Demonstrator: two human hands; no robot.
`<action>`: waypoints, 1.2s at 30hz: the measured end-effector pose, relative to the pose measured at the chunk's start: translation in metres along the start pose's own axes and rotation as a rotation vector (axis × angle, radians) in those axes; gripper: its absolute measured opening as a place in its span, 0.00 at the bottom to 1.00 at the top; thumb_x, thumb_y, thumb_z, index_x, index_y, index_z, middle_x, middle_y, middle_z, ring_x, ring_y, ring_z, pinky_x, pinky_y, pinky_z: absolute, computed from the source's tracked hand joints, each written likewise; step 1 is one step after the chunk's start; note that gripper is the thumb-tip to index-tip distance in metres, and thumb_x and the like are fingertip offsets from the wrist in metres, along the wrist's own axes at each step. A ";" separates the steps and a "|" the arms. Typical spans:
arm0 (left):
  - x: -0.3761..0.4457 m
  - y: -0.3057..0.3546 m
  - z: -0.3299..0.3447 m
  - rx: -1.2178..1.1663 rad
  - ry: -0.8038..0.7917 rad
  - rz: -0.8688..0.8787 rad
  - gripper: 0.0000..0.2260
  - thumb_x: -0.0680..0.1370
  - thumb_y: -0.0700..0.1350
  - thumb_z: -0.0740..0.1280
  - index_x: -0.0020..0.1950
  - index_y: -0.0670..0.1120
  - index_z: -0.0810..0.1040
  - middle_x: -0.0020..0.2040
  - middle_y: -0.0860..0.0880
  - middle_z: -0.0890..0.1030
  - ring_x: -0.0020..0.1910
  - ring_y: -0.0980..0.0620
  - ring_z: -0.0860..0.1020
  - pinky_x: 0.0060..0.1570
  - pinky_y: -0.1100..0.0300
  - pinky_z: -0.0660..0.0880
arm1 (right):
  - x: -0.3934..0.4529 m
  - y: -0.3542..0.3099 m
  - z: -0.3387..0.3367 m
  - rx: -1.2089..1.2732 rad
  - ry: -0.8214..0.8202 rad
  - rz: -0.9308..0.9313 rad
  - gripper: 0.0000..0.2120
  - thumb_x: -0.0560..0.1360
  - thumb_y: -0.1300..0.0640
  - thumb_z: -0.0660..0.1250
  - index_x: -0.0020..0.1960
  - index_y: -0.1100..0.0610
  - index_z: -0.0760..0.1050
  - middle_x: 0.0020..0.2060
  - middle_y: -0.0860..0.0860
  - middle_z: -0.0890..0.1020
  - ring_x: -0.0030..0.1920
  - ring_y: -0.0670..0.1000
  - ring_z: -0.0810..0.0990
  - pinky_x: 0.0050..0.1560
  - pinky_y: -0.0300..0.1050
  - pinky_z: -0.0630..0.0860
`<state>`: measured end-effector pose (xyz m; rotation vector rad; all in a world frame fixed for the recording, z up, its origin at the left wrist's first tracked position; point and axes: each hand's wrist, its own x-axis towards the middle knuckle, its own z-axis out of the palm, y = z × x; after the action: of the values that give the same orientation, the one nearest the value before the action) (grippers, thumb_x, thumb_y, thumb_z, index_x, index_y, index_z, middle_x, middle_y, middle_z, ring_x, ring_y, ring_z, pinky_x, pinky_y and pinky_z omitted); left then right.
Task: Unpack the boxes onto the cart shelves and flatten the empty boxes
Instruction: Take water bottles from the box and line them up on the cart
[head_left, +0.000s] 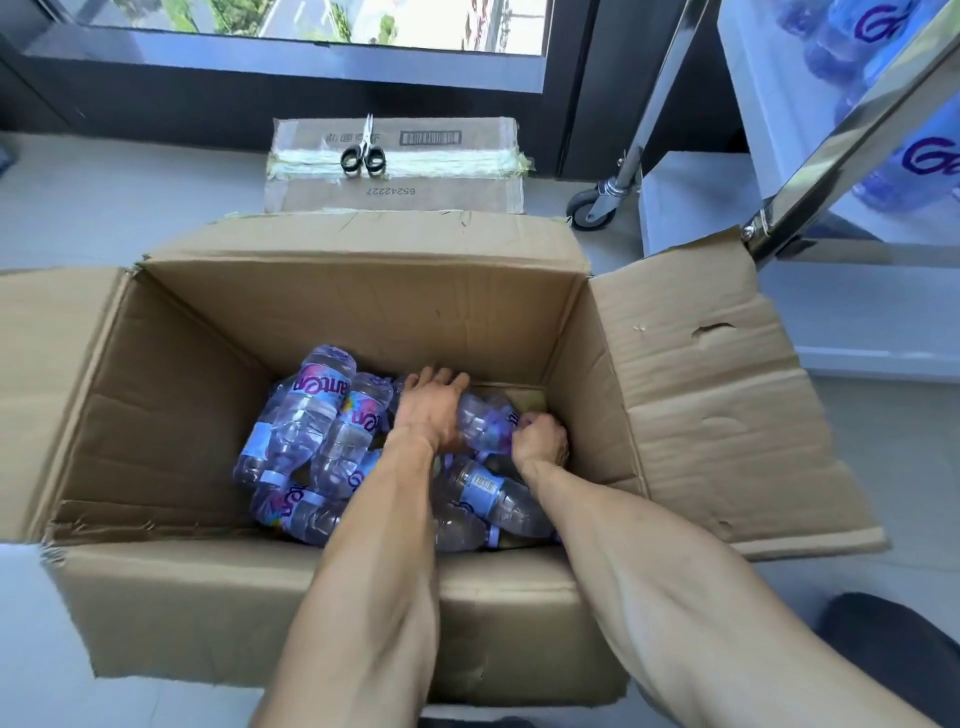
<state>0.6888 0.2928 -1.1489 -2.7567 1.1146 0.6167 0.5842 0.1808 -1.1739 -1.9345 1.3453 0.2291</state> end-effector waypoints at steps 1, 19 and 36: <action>-0.008 -0.010 0.001 -0.034 0.000 -0.058 0.36 0.66 0.57 0.76 0.68 0.48 0.67 0.66 0.46 0.73 0.67 0.43 0.68 0.64 0.50 0.67 | -0.002 0.000 0.001 0.007 -0.007 -0.012 0.13 0.77 0.52 0.65 0.57 0.57 0.82 0.56 0.61 0.81 0.58 0.61 0.78 0.52 0.48 0.75; -0.054 -0.027 -0.005 -0.790 0.141 -0.813 0.36 0.62 0.65 0.73 0.65 0.48 0.73 0.61 0.43 0.80 0.61 0.41 0.77 0.55 0.52 0.72 | -0.031 0.017 0.027 -0.620 -0.569 -0.267 0.43 0.68 0.47 0.77 0.75 0.58 0.61 0.69 0.57 0.71 0.69 0.58 0.70 0.67 0.46 0.68; -0.067 -0.026 -0.005 -1.204 0.183 -1.184 0.43 0.62 0.65 0.76 0.70 0.42 0.71 0.64 0.41 0.78 0.64 0.40 0.75 0.64 0.49 0.71 | -0.026 0.010 0.026 -0.639 -0.595 -0.374 0.48 0.65 0.43 0.79 0.75 0.58 0.59 0.68 0.58 0.74 0.67 0.59 0.73 0.65 0.49 0.71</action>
<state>0.6648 0.3540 -1.1186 -3.5094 -1.4117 0.9593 0.5717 0.2154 -1.1829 -2.3131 0.5284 1.0519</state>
